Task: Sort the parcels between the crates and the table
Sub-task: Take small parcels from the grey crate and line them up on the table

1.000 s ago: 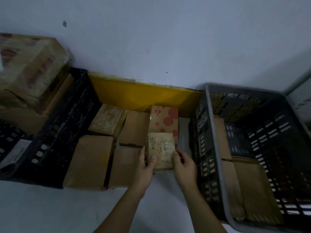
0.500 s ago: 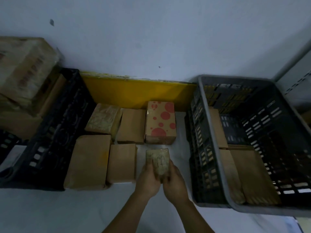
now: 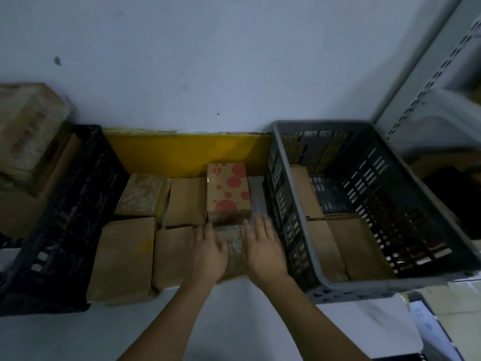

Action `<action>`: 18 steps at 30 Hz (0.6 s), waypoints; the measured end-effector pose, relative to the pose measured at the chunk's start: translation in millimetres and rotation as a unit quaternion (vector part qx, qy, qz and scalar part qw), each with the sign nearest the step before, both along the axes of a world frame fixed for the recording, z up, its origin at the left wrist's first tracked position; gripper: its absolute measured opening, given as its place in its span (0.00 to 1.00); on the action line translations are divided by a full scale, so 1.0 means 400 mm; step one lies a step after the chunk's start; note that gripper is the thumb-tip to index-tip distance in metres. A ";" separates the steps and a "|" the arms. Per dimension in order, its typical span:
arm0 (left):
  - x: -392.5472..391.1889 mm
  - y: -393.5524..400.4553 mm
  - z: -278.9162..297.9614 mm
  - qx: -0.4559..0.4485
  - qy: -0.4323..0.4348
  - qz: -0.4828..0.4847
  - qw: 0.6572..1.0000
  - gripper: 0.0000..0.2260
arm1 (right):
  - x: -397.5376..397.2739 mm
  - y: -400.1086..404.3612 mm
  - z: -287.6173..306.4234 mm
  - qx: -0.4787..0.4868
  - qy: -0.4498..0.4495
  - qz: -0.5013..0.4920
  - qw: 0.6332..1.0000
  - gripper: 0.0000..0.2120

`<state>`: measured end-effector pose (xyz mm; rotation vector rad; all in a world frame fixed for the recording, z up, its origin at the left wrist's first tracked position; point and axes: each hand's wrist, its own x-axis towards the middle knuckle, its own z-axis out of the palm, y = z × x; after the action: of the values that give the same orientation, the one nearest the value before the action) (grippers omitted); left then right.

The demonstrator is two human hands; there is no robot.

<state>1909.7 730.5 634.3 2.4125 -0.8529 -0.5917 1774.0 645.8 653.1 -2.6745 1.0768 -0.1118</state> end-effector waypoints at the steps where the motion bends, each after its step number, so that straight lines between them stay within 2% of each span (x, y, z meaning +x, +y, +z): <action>1: 0.004 -0.006 0.025 -0.009 -0.010 0.006 1.000 0.32 | 0.001 -0.005 0.036 -0.024 -0.014 0.002 1.000 0.30; 6: -0.029 -0.063 0.147 -0.081 -0.073 -0.016 0.994 0.33 | -0.015 -0.054 0.196 -0.163 -0.146 0.005 0.976 0.25; 10: -0.100 -0.132 0.249 -0.112 -0.095 -0.039 0.988 0.30 | -0.102 -0.161 0.255 -0.182 -0.202 -0.045 0.961 0.26; 12: -0.139 -0.169 0.290 -0.140 -0.102 -0.065 0.983 0.30 | -0.164 -0.251 0.246 -0.146 -0.147 -0.074 0.976 0.27; 14: -0.183 -0.205 0.318 -0.146 -0.112 -0.093 0.979 0.30 | -0.228 -0.349 0.221 -0.048 -0.019 -0.089 0.995 0.27; 16: -0.228 -0.242 0.333 -0.138 -0.132 -0.114 0.975 0.30 | -0.294 -0.433 0.171 0.047 0.103 -0.087 0.990 0.27; 18: -0.275 -0.278 0.337 -0.125 -0.156 -0.124 0.972 0.30 | -0.350 -0.489 0.128 0.101 0.185 -0.068 0.975 0.34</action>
<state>1799.6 619.2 769.0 2.2136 -1.2914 -0.1770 1633.8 450.3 704.4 -2.4906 1.2981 0.4637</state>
